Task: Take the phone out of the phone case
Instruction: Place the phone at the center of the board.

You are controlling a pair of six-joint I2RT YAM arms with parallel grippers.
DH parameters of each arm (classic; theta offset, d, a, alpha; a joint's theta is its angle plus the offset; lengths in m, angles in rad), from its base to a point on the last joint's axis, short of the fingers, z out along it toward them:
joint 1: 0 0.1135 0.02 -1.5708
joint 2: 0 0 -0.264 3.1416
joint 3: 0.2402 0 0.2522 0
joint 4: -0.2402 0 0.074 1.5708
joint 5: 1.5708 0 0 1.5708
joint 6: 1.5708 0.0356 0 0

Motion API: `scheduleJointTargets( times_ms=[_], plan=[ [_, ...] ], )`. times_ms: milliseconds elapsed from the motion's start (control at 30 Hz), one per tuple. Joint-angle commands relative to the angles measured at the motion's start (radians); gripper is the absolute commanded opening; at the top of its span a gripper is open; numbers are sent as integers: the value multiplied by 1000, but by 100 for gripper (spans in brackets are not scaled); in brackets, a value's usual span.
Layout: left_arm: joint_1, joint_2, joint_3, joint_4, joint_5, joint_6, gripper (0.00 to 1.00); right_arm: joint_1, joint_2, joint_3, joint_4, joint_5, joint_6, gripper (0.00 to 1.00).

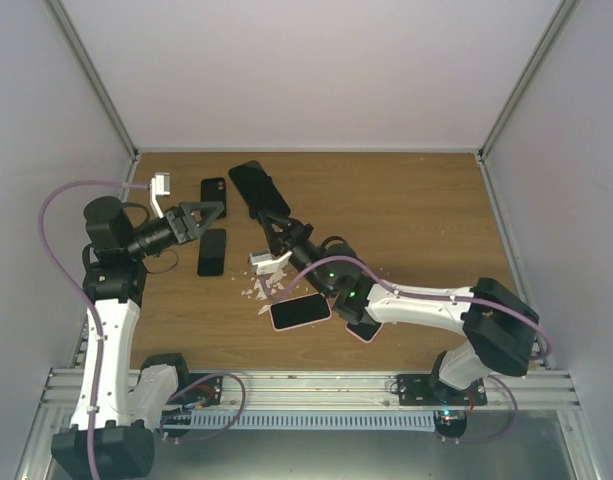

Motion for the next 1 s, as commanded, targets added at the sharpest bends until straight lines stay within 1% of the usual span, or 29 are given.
scheduleJointTargets(
  times_ms=[0,200,367,433,500,567,633,700,900,967],
  plan=[
    [26,-22,-27,51,14,-32,75,48,35,80,203,7,-36,1],
    [35,-10,-58,57,13,-55,71,91,98,116,253,18,-44,1],
    [35,13,-42,66,19,-58,64,112,129,133,278,18,-53,1],
    [35,21,-39,70,22,-62,58,115,136,138,284,18,-56,0],
    [35,27,-42,72,22,-65,47,117,144,141,290,24,-57,0],
    [35,36,-49,75,22,-73,38,118,153,140,295,27,-61,0],
    [35,43,-56,87,23,-89,32,118,161,137,306,29,-74,0],
    [35,50,-57,101,25,-103,30,119,165,128,314,31,-82,0],
    [33,78,-66,150,32,-142,30,124,167,122,320,44,-75,0],
    [33,89,-68,158,35,-145,27,126,167,121,322,49,-73,0]
  ],
)
